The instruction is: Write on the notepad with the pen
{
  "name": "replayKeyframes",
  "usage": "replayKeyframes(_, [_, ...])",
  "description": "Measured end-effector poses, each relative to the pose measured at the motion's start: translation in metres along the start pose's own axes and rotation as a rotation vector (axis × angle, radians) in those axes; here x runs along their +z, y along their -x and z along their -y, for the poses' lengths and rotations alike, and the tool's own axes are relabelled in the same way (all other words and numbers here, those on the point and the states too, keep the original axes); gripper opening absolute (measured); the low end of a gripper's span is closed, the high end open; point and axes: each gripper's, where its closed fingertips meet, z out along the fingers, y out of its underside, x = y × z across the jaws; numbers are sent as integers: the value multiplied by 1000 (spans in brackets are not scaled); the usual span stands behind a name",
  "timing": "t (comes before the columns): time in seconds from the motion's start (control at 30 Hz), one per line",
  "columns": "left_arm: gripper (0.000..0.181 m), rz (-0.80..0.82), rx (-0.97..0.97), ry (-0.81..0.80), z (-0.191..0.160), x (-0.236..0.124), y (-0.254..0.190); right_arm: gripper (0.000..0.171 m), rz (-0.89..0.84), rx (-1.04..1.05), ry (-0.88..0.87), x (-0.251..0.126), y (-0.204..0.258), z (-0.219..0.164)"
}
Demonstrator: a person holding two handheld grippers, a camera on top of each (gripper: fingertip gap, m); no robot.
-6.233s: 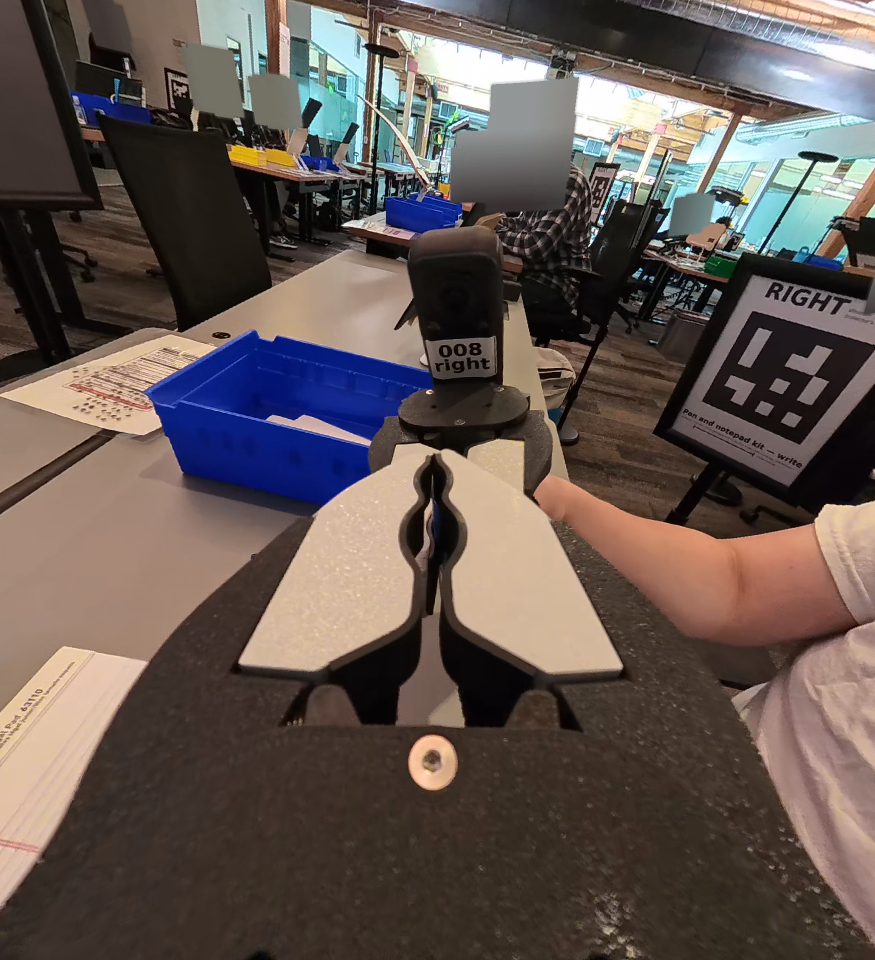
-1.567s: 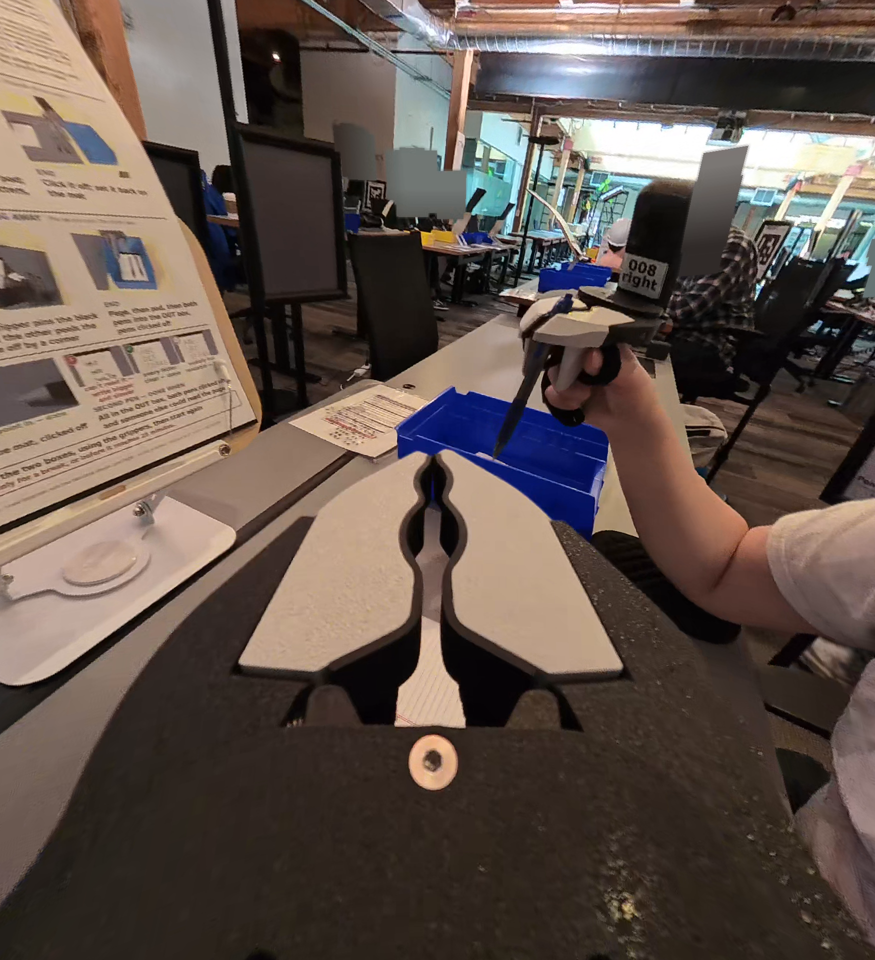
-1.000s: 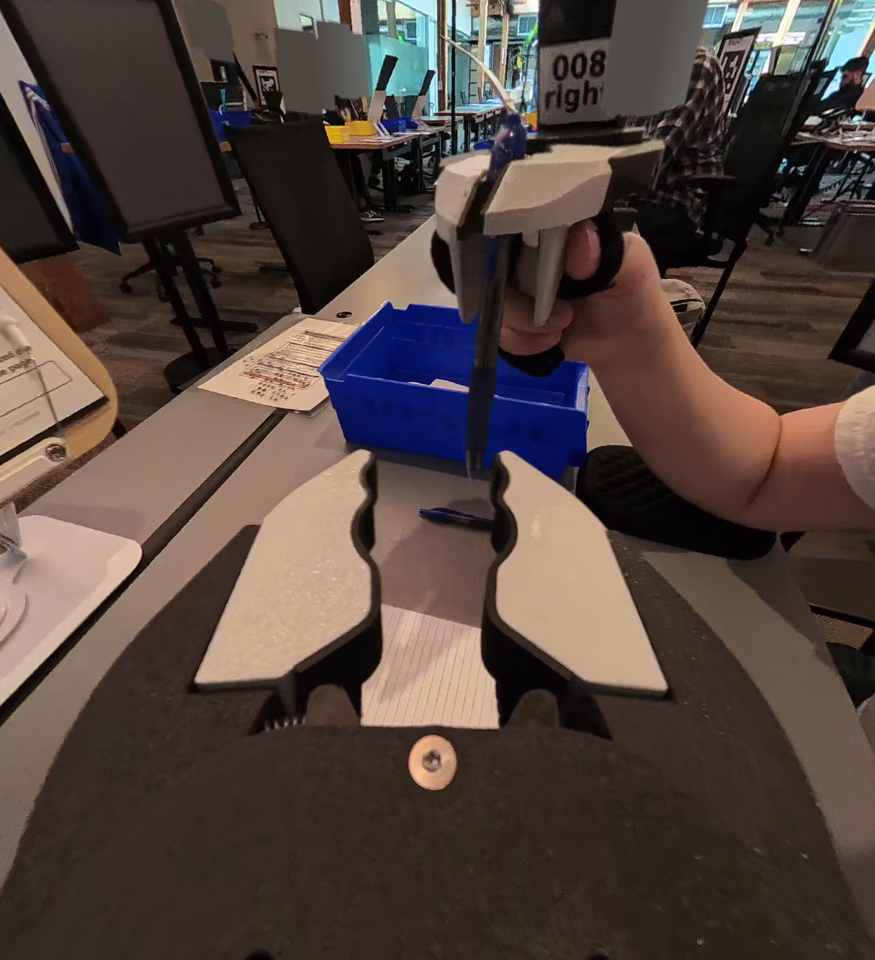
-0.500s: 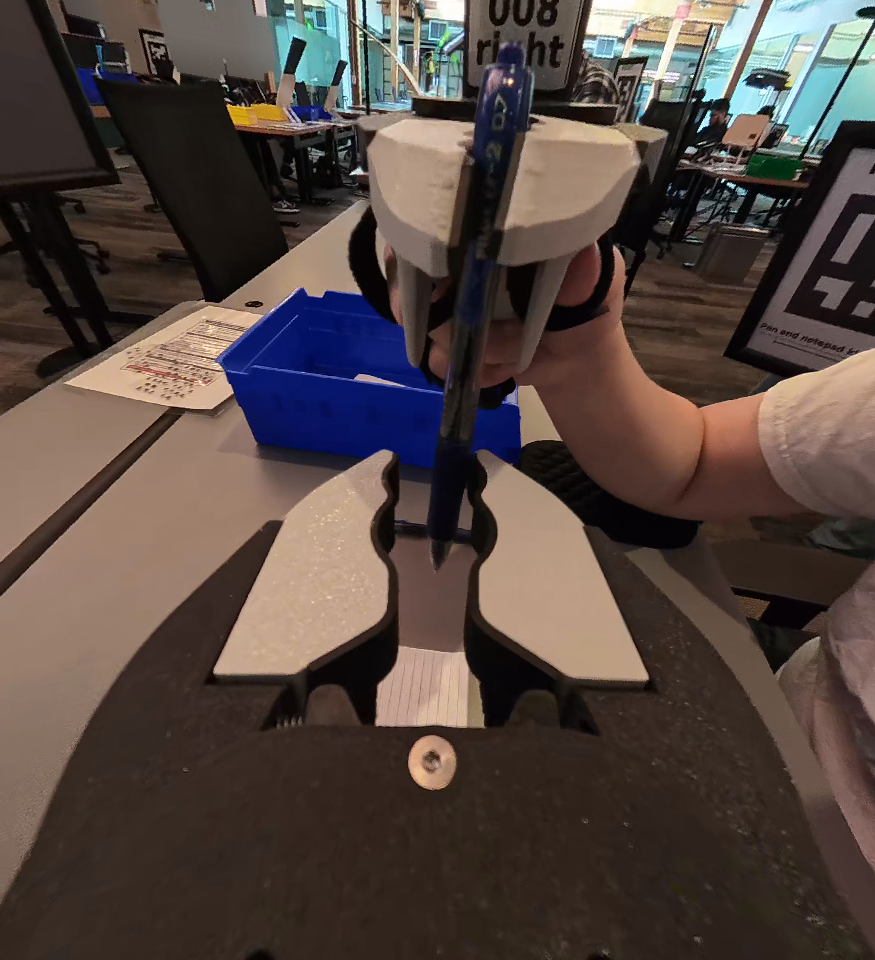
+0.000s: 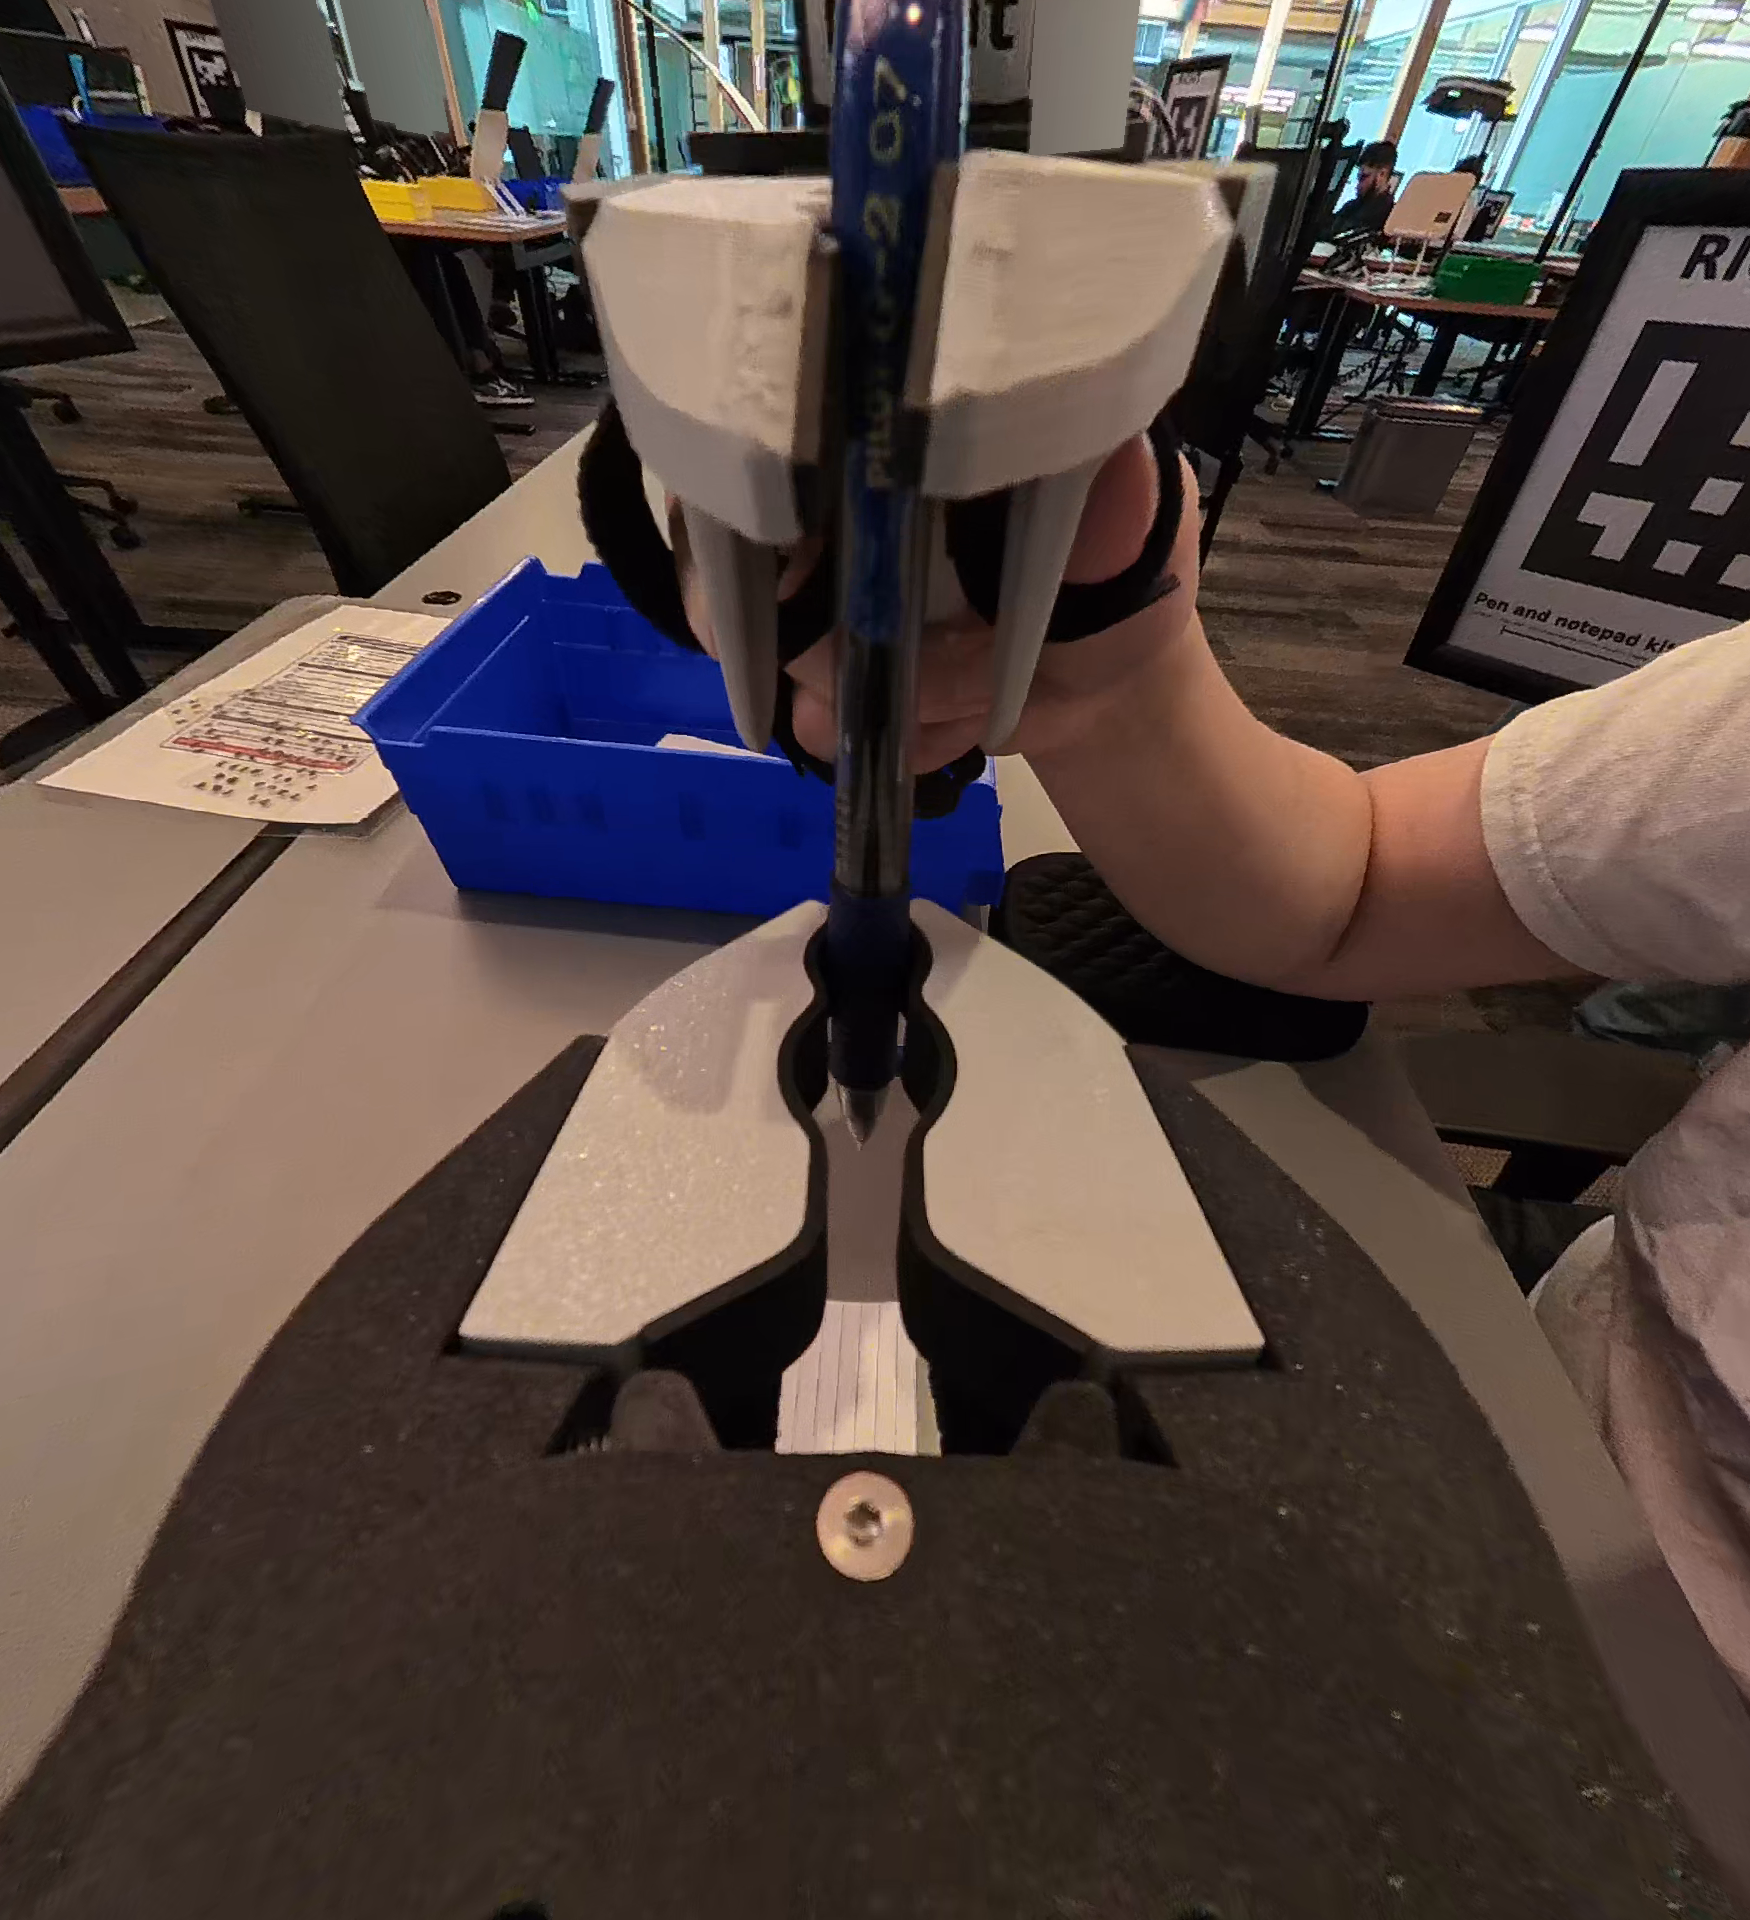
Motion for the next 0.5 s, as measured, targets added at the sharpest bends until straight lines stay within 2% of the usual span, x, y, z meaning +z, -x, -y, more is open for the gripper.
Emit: replayKeyframes(0.5, [9,-35,-54,-59,3,1,0,13,-42,-12,11,1,-5,-1])
